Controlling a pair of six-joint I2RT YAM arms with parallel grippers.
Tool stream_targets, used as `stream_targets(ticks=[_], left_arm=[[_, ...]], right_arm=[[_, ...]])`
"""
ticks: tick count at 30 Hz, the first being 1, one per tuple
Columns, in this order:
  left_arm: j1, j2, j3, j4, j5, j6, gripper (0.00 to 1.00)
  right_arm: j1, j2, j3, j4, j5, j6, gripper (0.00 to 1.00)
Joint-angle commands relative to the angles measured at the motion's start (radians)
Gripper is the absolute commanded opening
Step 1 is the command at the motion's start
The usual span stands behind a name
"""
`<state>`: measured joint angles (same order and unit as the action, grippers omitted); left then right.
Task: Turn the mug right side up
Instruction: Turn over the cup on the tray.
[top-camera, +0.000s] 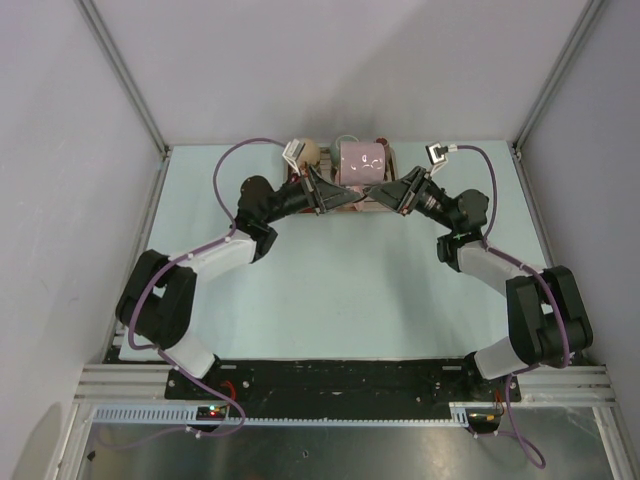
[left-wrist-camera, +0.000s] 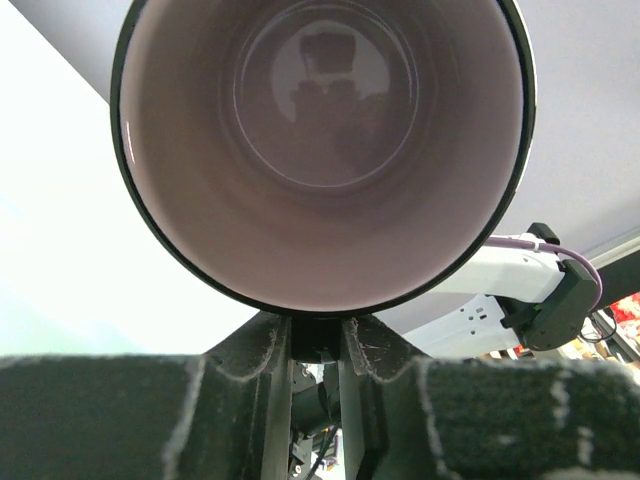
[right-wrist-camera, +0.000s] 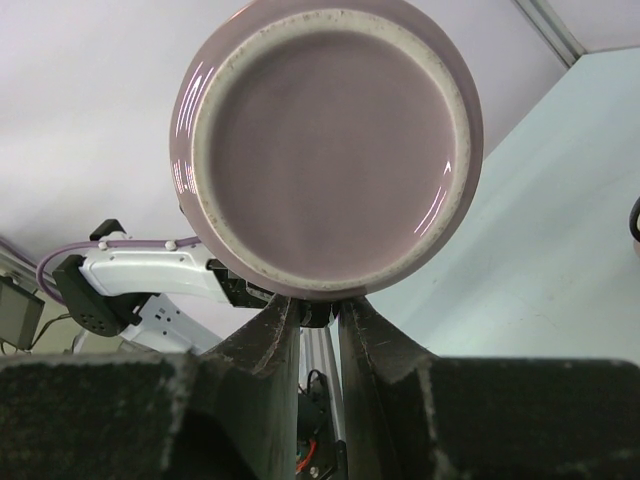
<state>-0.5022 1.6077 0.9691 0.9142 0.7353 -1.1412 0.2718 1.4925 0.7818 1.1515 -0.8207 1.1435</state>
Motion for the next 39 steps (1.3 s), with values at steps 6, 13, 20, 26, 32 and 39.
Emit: stream_targets(ticks=[6,13,20,26,32,39], left_arm=[[0.016,-0.071,0.013,0.078,-0.026,0.009,0.00],[0.016,-0.069,0.013,0.078,-0.027,0.008,0.00],[0.017,-0.069,0.011,0.078,-0.029,0.009,0.00],[0.023,-0.075,0.010,0.078,-0.031,0.013,0.00],[0.030,-0.084,0.004,0.076,-0.035,0.025,0.00],[0.034,-0.094,-0.003,0.063,-0.037,0.043,0.00]], right_arm=[[-0.018,-0.009,-0.004,0.073,-0.044,-0.030,0.21],[-0.022,-0.006,-0.004,0.082,-0.047,-0.022,0.34],[-0.021,-0.004,-0.001,0.081,-0.049,-0.022,0.39],[-0.020,-0.002,0.003,0.070,-0.055,-0.032,0.57],[-0.023,-0.003,0.006,0.046,-0.055,-0.046,0.82],[-0.027,-0.004,0.013,0.006,-0.053,-0.072,0.93]])
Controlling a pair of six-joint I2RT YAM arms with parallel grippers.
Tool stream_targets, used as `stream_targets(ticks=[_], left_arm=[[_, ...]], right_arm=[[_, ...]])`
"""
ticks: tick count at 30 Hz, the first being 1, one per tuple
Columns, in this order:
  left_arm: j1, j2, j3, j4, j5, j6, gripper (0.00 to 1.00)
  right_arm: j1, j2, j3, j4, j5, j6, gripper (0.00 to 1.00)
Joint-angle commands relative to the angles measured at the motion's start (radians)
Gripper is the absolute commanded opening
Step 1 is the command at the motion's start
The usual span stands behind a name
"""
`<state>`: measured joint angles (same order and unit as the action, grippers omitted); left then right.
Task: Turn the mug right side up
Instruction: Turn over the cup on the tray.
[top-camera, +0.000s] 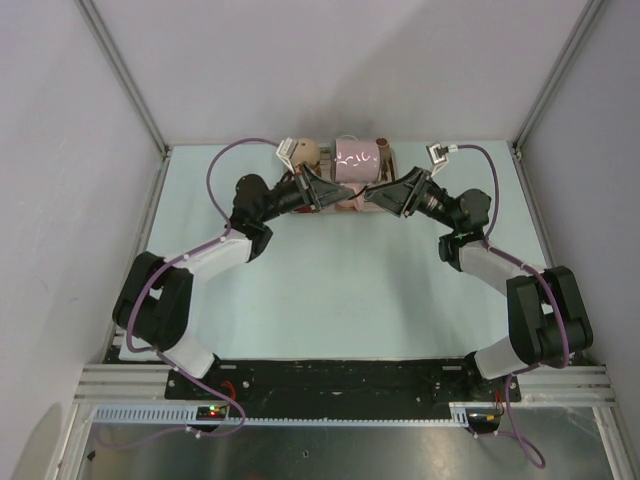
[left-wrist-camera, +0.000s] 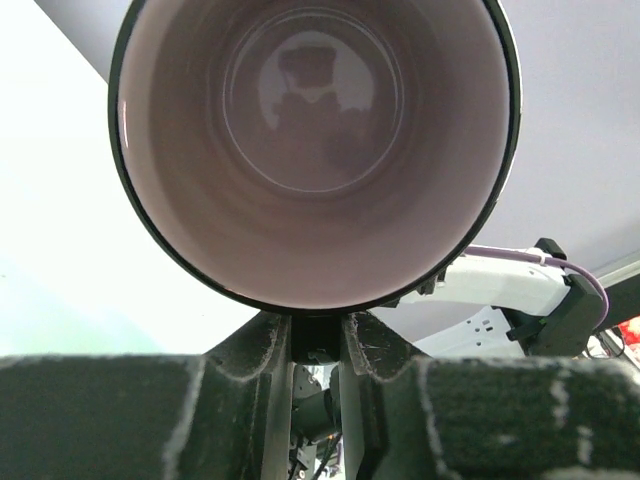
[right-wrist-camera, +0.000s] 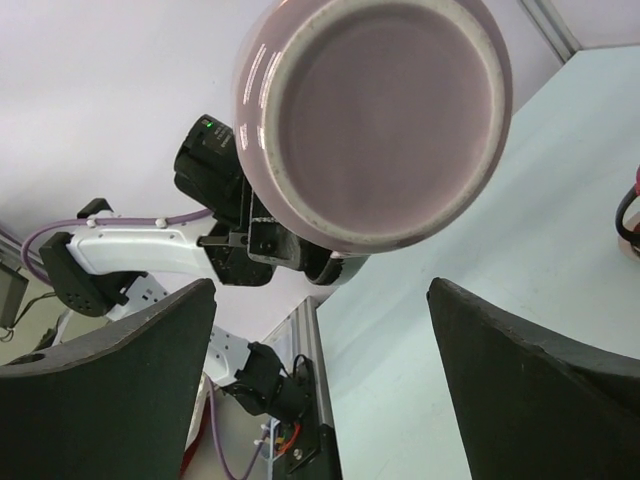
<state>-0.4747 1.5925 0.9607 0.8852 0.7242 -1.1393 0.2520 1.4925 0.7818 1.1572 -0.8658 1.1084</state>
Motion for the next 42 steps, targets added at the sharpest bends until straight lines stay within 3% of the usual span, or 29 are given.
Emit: stream_targets(ticks=[1,13,35,42], left_arm=[[0.007,-0.079,0.006,0.088,-0.026,0.046,0.00],[0.026,-0.100,0.029,-0.057,-0.026,0.177,0.00],[0.157,-0.251,0.132,-0.729,-0.125,0.817,0.00],[0.184,-0.364,0.113,-0.973,-0.220,1.017,0.00]], right_arm=[[-0.009,-0.003,0.014,-0.002,-0.008,-0.038,0.94],[-0.050,-0.033,0.032,-0.096,-0.011,-0.119,0.97],[-0.217,-0.119,0.181,-0.541,0.007,-0.404,0.99],[-0.218,-0.185,0.222,-0.774,0.019,-0.592,0.99]])
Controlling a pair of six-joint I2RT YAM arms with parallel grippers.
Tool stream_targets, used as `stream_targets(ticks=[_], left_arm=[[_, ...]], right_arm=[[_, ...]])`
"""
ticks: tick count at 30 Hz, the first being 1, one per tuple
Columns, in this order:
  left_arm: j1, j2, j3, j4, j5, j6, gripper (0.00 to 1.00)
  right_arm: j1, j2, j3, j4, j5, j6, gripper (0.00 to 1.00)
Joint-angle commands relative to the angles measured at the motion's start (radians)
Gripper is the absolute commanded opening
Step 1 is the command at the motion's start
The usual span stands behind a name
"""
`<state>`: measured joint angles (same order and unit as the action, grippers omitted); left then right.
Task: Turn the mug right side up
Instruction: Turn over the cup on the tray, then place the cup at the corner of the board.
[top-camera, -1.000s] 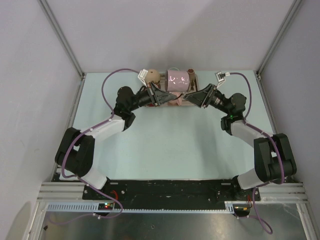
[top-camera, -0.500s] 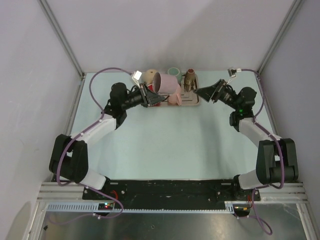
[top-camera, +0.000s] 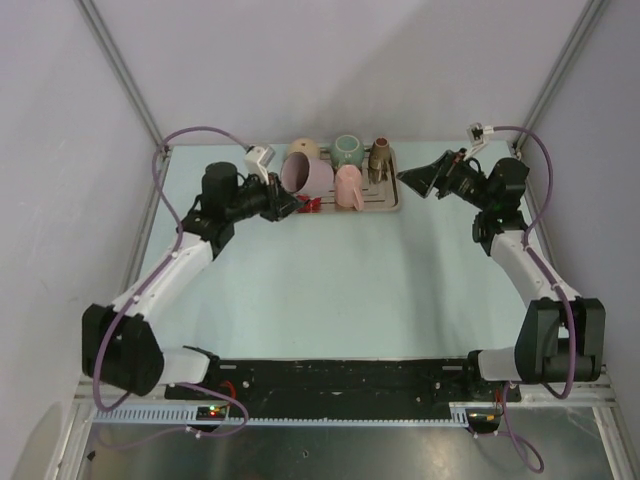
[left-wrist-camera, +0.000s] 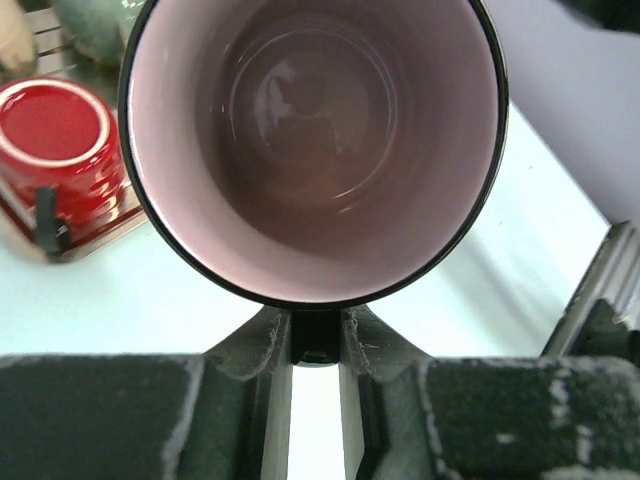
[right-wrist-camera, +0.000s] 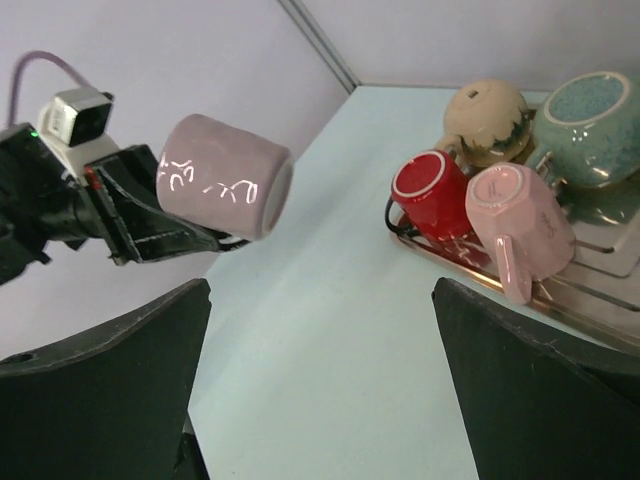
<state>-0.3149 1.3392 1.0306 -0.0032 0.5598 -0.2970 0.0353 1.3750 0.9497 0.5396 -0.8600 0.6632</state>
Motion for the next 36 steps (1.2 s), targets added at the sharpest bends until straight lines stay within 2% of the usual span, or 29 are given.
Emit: stream_targets(ticks=[1,8,16,36], left_arm=[[0.032,-0.129,0.038,-0.118,-0.062,0.203,0.00],[0.091,-0.238,-0.013,-0.310,-0.154,0.372,0.00],[0.177,-0.364,-0.142,-0.359,-0.200,0.464,0.00],[0.497,-0.322,-0.302,-0.394,-0.303,0.622,0.00]], right_arm=[[-0.002,-0.084,0.055,-0.186,0.020,-0.174,0.99],[-0.002,-0.168,0.057,-0.341,0.006,-0.258,1.00],[0.009,-0.221,0.054,-0.420,0.006,-0.314,0.99],[0.008,-0.248,-0.024,-0.368,-0.017,-0.320,0.99]])
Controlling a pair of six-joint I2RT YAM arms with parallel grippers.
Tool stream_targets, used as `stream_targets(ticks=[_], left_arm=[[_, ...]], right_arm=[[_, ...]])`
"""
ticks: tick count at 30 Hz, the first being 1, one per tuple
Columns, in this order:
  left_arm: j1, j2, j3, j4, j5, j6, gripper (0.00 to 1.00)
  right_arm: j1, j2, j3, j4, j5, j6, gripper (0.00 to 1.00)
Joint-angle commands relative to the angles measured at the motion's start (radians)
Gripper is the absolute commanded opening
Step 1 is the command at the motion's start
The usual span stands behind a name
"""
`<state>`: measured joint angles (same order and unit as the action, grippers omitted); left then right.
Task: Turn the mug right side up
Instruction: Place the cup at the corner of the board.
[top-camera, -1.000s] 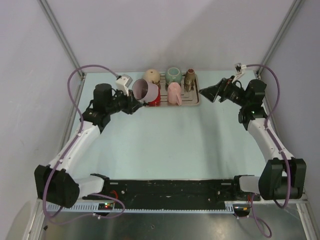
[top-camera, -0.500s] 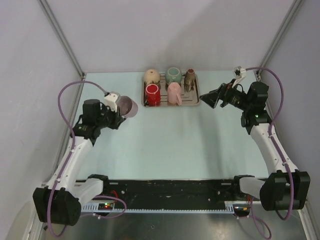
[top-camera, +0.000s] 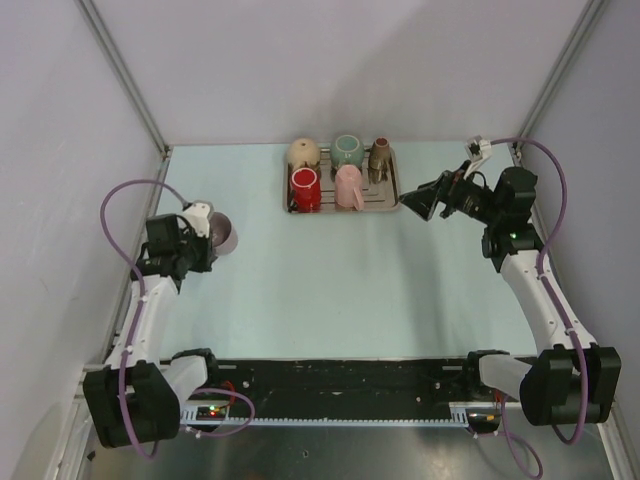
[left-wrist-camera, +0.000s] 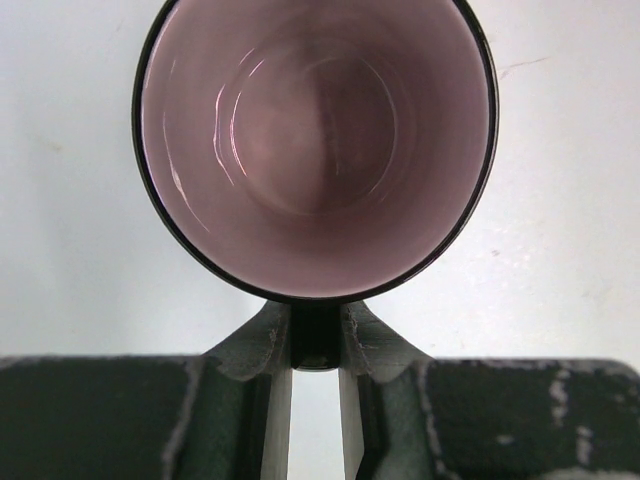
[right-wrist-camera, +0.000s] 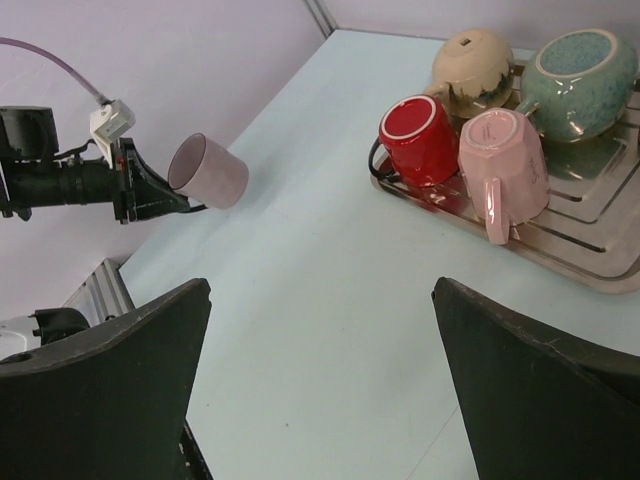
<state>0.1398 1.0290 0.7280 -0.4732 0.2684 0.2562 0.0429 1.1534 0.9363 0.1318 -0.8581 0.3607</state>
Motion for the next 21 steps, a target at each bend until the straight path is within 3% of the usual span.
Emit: stream_targets(ticks=[1,21], left_arm=[[0.048,-0.011,-0.006,0.073,-0.025,0.080,0.00],[0.181,0.031,-0.072,0.031,-0.068,0.170,0.00]], right_arm=[[0.000,-0.026,-0.012,0.041,-0.019,-0.017,0.99],[-0.003,-0.026,-0.030,0.057,-0.032,-0.015,0.99]])
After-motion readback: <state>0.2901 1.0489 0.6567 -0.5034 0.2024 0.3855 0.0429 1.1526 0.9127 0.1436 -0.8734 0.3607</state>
